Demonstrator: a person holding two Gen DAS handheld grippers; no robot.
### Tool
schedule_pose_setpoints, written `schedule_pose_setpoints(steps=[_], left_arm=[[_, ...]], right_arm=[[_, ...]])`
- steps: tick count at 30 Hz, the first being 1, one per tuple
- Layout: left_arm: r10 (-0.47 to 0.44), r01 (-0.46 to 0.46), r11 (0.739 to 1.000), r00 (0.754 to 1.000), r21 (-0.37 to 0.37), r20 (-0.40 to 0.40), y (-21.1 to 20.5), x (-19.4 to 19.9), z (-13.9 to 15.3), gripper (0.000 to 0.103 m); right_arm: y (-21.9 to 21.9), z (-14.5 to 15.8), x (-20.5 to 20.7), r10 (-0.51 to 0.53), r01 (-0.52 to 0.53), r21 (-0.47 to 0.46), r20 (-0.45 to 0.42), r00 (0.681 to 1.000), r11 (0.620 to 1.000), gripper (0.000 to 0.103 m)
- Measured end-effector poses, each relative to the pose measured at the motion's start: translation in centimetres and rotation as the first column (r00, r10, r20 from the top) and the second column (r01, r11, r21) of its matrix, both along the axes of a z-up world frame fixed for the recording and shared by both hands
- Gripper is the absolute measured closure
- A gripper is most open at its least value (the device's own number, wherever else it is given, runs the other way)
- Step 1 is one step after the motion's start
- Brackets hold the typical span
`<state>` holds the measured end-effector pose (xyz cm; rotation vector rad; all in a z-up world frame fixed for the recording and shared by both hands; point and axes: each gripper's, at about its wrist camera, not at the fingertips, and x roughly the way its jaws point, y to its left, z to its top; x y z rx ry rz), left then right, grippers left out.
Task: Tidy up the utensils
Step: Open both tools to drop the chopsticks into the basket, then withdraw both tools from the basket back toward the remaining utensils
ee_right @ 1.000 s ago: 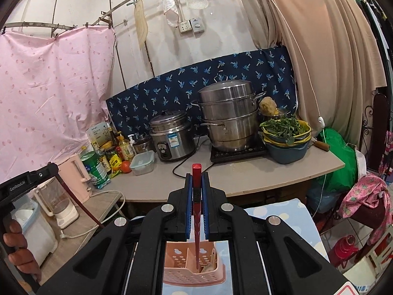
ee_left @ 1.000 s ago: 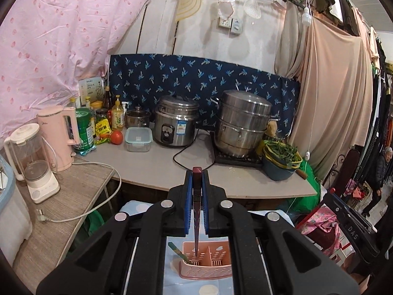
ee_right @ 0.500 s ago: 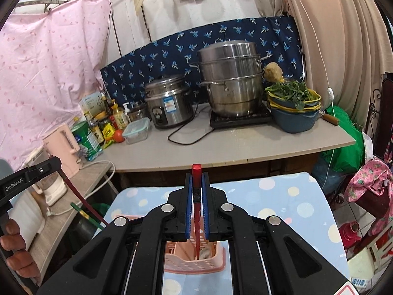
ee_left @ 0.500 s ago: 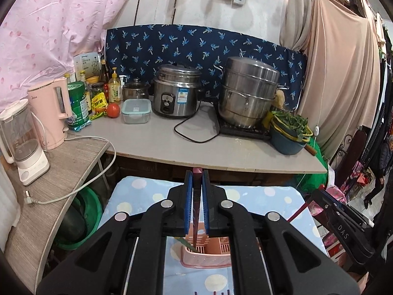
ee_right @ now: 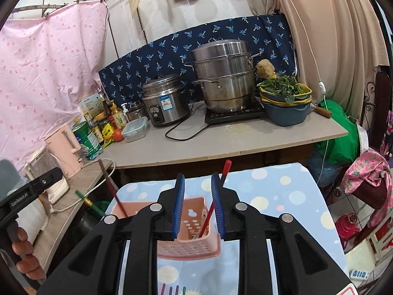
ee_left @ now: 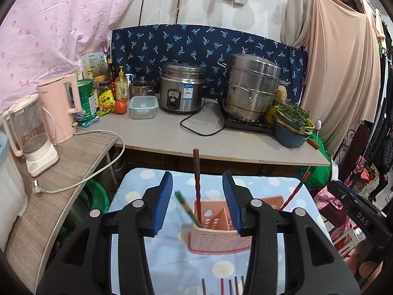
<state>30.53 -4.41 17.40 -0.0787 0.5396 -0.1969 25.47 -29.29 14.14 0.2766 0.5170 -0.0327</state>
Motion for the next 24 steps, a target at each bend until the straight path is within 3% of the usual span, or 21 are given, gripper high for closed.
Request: schedule_pose_setpoints(steps=[24], left_arm=[[0.037, -0.033, 0.999, 0.991, 0.037, -0.129, 3.8, -12.2, -10.0, 0.061]], right_arm=[[5.4, -9.0, -14.9, 0.065, -0.088, -0.114, -0.188, 0.98, 0.99, 0.078]])
